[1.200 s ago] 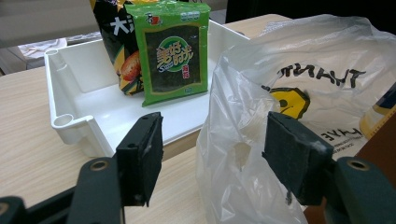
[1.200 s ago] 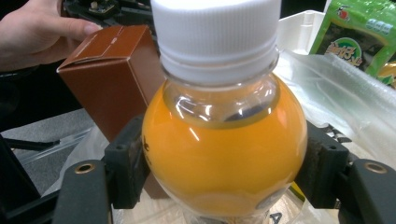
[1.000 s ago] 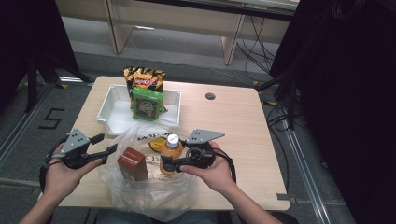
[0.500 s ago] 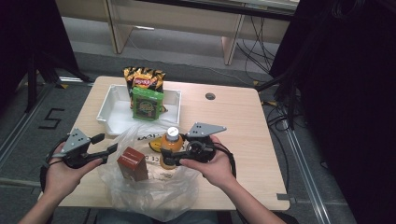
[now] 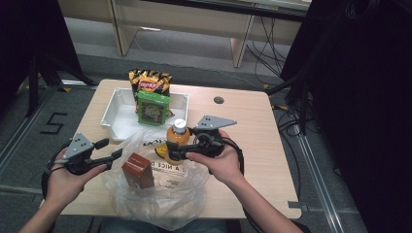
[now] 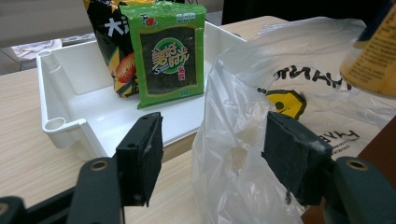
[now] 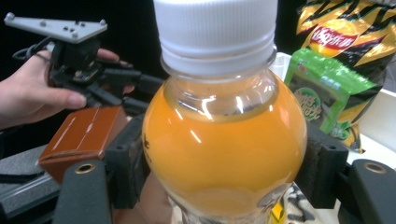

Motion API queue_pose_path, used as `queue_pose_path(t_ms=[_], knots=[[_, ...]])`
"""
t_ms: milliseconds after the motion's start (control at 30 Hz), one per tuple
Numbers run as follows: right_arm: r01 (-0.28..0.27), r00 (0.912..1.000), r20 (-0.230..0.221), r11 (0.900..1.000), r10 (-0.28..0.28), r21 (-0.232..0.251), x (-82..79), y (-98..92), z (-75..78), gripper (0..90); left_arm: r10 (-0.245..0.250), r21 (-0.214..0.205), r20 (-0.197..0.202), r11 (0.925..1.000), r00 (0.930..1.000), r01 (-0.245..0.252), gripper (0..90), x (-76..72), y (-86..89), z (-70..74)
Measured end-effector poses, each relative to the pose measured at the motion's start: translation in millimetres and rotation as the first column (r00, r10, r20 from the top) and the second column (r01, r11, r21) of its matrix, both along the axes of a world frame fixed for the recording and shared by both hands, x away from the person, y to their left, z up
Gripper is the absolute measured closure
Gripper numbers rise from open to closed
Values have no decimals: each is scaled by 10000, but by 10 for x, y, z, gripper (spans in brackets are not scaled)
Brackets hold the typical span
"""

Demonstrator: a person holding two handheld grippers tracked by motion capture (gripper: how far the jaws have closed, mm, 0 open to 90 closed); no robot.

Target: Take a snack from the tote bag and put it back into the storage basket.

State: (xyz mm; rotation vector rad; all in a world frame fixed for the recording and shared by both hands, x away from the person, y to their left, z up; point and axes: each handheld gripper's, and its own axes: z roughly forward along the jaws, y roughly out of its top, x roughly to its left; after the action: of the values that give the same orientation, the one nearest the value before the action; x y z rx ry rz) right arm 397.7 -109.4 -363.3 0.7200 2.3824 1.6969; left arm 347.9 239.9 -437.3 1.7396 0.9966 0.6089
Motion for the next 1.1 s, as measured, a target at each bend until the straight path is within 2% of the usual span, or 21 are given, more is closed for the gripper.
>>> queue_pose_path(t_ms=[33,67,133,233,433,567,600,767,900,1067,1100], knots=[[-38,9999,125,10000,38,-40,27,3,12,316,-6,-1,-13,10000,10000,6,373,1,0,-1],[66,10000,-35,10000,-66,68,38,11,24,316,-7,-2,-26,10000,10000,7,374,2,0,-2],[133,9997,207,9999,-133,-7,89,22,61,316,-32,22,-40,10000,10000,32,376,2,0,-3],[141,9997,184,9998,-144,166,162,57,128,316,-56,-5,-6,10000,10000,56,382,2,-4,-2],[415,9987,274,9989,-420,201,322,124,248,316,-82,6,16,10000,10000,82,386,4,-7,-1],[685,9970,335,9973,-694,282,442,177,261,316,-92,-1,16,10000,10000,92,386,2,-7,-1],[647,9970,416,9978,-654,174,476,180,266,316,-97,-3,4,10000,10000,97,387,3,-6,-1],[913,9954,271,9957,-916,142,596,214,296,316,-123,21,-10,9999,9999,123,389,11,-8,-6],[1098,9927,477,9937,-1107,212,716,246,323,315,-134,19,-2,9999,9999,134,391,11,-12,-5],[1338,9904,340,9909,-1343,174,850,301,334,315,-152,48,-27,9999,9999,152,391,11,-10,-9],[1384,9891,487,9903,-1387,98,885,313,325,315,-144,23,-8,9999,9999,145,392,12,-13,-10]])
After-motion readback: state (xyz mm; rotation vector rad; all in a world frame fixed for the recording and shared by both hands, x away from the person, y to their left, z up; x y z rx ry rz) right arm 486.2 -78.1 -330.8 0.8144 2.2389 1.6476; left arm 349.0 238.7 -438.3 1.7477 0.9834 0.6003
